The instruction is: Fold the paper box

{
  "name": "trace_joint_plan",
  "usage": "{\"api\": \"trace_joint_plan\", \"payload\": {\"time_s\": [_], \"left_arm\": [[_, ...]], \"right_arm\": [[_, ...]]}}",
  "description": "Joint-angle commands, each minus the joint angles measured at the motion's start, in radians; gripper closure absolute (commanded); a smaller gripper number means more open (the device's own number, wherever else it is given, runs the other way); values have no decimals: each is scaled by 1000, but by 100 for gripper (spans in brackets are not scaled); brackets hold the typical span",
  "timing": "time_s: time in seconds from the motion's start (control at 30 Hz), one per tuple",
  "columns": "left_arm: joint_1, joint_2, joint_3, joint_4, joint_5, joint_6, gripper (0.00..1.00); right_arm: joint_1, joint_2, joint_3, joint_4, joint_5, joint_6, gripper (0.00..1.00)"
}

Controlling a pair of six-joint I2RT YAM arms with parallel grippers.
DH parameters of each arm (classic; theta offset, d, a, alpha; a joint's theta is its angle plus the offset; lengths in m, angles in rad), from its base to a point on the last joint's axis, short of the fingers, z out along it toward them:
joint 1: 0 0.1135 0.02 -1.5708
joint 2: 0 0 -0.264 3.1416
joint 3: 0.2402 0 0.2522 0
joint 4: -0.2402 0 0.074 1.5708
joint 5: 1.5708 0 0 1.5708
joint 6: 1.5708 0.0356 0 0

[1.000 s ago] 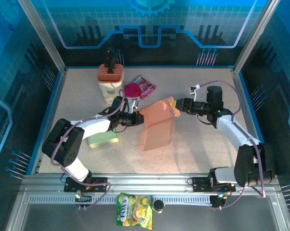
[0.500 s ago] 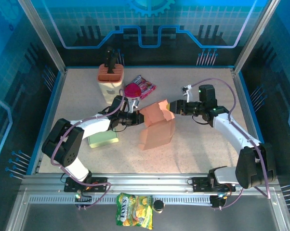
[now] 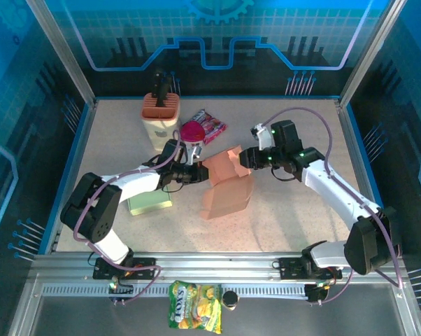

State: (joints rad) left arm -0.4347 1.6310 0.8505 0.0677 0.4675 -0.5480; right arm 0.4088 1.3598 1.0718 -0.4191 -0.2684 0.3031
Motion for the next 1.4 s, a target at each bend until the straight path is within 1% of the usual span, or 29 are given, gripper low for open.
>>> {"api": "trace_joint_plan", "payload": {"time_s": [0.0,0.13,0.33,0.5,0.57,0.63,0.67,0.73,0.77,0.97,1.07,1.17,1.23,1.37], "left_arm": [[4,-40,30,-21,0,12,100],[4,-45,33,-29,-5,16,100],[-1,-49,38,-40,-12,20,100],[-6,-52,44,-48,-20,20,100],[-10,-54,46,-53,-25,22,100],[-10,-57,47,-60,-29,23,100],[-10,-57,48,-62,-31,25,100],[-12,-57,52,-73,-33,29,100],[-12,-58,54,-76,-34,29,100],[-15,-56,58,-86,-42,35,100],[-17,-53,61,-88,-45,36,100],[-20,-51,67,-95,-51,34,100],[-28,-51,75,-108,-63,35,100],[-52,-51,95,-142,-102,24,100]], "right_arm": [[43,26,40,-69,166,-39,68],[99,52,68,-106,331,-40,75],[170,96,103,-145,523,-21,86],[252,152,157,-232,795,48,100],[279,180,177,-261,870,64,100],[293,199,187,-260,877,61,100],[295,205,191,-260,879,62,97],[295,215,198,-259,883,59,85],[295,217,201,-258,882,55,84],[297,242,227,-252,891,26,80],[301,259,239,-259,914,24,82],[319,280,256,-283,978,35,94],[336,308,282,-326,1058,58,100],[371,375,331,-410,1203,110,100]]}}
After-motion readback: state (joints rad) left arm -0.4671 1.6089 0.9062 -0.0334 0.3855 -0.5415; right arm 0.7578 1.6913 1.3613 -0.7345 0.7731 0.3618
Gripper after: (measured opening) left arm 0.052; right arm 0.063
